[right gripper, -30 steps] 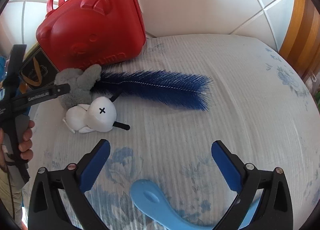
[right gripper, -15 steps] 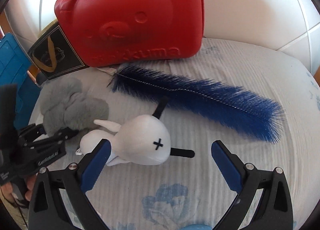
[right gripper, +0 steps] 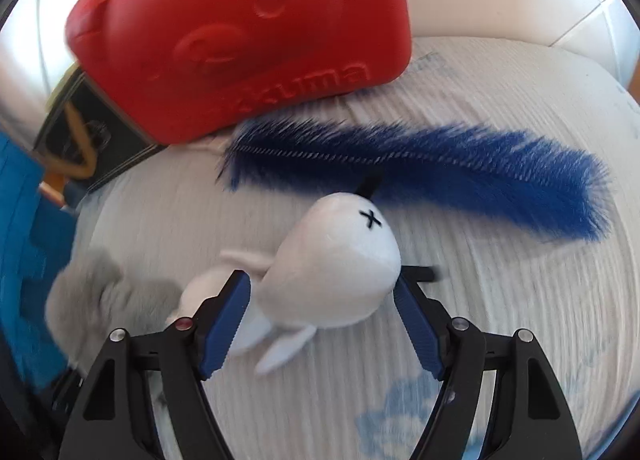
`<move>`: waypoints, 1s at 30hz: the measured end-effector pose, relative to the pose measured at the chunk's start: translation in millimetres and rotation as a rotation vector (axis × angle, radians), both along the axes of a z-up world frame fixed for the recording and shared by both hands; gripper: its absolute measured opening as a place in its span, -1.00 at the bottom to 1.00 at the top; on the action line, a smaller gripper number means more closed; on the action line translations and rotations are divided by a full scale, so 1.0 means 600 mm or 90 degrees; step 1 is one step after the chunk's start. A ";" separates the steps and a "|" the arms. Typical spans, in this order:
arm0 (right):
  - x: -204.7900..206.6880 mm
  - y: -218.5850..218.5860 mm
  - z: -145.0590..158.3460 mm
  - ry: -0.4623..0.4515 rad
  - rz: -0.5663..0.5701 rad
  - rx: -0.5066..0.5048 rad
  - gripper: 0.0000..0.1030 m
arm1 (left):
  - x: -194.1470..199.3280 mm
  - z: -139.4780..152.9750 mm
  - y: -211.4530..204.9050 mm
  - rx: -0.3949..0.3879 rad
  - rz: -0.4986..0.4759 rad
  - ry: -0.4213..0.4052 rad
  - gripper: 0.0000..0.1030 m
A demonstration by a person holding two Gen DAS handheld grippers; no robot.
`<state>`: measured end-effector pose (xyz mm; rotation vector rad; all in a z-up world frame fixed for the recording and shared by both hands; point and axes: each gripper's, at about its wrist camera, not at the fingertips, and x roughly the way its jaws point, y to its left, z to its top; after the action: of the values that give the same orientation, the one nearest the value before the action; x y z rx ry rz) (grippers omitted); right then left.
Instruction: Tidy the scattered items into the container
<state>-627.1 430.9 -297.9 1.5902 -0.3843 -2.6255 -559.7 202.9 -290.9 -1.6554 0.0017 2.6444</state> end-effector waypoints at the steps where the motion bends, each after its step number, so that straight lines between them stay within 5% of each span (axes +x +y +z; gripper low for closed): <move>1: -0.009 -0.005 -0.009 -0.003 0.005 0.015 0.44 | -0.001 0.000 -0.001 0.004 0.002 0.000 -0.09; 5: -0.023 -0.031 -0.027 0.010 0.056 0.108 0.19 | -0.008 -0.002 0.003 0.007 0.003 0.004 -0.09; 11: 0.001 -0.026 -0.032 0.004 0.070 0.095 0.18 | -0.011 -0.001 0.005 0.014 0.004 0.010 -0.11; 16: 0.037 -0.010 -0.024 0.007 0.051 0.070 0.38 | -0.008 -0.002 0.010 0.005 0.001 0.006 -0.11; 20: 0.062 -0.014 -0.018 0.010 0.046 0.048 0.82 | -0.008 -0.002 0.012 0.001 0.001 0.007 -0.10; 22: 0.064 -0.026 -0.028 0.000 0.060 0.064 0.81 | -0.007 -0.002 0.013 -0.001 0.000 0.007 -0.10; 27: 0.051 -0.041 -0.026 -0.004 0.087 0.090 0.09 | -0.005 -0.001 0.015 -0.004 0.000 0.008 -0.11; 30: 0.057 -0.045 -0.020 -0.005 0.096 0.087 0.08 | 0.000 0.009 0.011 0.006 -0.001 0.015 -0.13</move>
<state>-592.8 403.9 -309.7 1.5982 -0.0827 -2.5815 -559.9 209.4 -285.4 -1.6214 -0.0097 2.6574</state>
